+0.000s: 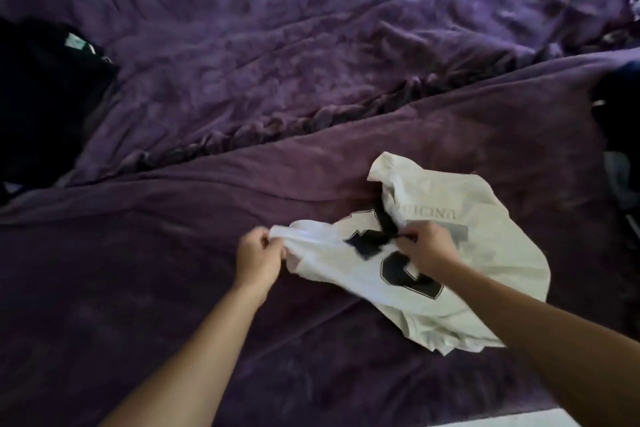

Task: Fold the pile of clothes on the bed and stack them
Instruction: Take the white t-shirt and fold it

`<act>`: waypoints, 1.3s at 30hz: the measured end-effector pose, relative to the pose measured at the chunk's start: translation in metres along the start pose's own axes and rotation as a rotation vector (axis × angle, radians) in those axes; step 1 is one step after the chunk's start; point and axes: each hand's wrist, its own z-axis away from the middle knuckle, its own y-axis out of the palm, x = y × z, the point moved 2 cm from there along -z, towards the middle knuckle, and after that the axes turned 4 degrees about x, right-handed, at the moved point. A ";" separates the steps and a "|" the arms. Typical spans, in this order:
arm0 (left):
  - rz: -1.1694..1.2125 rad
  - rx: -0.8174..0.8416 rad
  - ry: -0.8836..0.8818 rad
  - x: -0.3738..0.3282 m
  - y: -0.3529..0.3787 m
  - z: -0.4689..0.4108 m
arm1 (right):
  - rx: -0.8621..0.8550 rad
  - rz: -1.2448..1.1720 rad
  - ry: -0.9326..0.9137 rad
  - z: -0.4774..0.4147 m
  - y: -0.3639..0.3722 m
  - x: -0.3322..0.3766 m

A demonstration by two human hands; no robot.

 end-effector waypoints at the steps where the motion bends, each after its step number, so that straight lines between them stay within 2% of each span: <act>1: 0.015 -0.040 0.048 -0.021 -0.013 -0.010 | -0.091 -0.051 -0.014 -0.005 -0.023 0.008; 6: 0.120 -0.101 0.284 -0.128 -0.032 -0.058 | -0.532 -0.134 -0.105 -0.046 -0.135 0.049; 8: 0.153 -0.070 0.326 -0.151 -0.023 -0.069 | -0.631 -0.154 -0.111 -0.060 -0.159 0.054; 10: 0.151 -0.041 0.273 -0.155 -0.009 -0.076 | -0.658 -0.190 -0.088 -0.071 -0.167 0.049; 13: 0.000 -0.005 0.156 -0.121 0.021 -0.068 | -0.616 -0.137 0.019 -0.071 -0.150 0.031; 15: -0.235 0.060 0.170 -0.084 0.044 -0.055 | -0.547 -0.077 -0.035 -0.055 -0.116 0.018; 18: -0.624 0.184 0.355 -0.037 0.082 -0.035 | -0.259 -0.044 -0.189 -0.012 -0.028 -0.002; 20: -0.856 0.252 0.468 -0.017 0.106 -0.032 | -0.045 0.143 -0.141 0.017 0.034 -0.018; 21: -0.956 0.271 0.485 -0.011 0.115 -0.034 | -0.004 0.248 -0.107 0.028 0.058 -0.028; 24: -1.155 0.266 0.406 -0.007 0.118 -0.043 | -0.098 0.364 -0.030 0.043 0.078 -0.057; 27: -1.201 0.234 0.370 -0.008 0.098 -0.047 | -0.159 0.285 0.114 0.050 0.058 -0.081; 30: -1.108 0.260 0.571 -0.017 0.084 -0.037 | -0.152 0.140 0.162 0.067 0.032 -0.079; 32: -1.065 0.380 0.697 -0.023 0.090 -0.021 | -0.189 -0.019 0.087 0.085 0.017 -0.061; 34: -1.058 0.432 0.706 -0.027 0.106 -0.008 | -0.218 -0.126 -0.009 0.109 0.008 -0.034; 39: -0.971 0.261 0.628 -0.027 0.114 0.006 | -0.236 -0.343 -0.161 0.180 0.019 0.026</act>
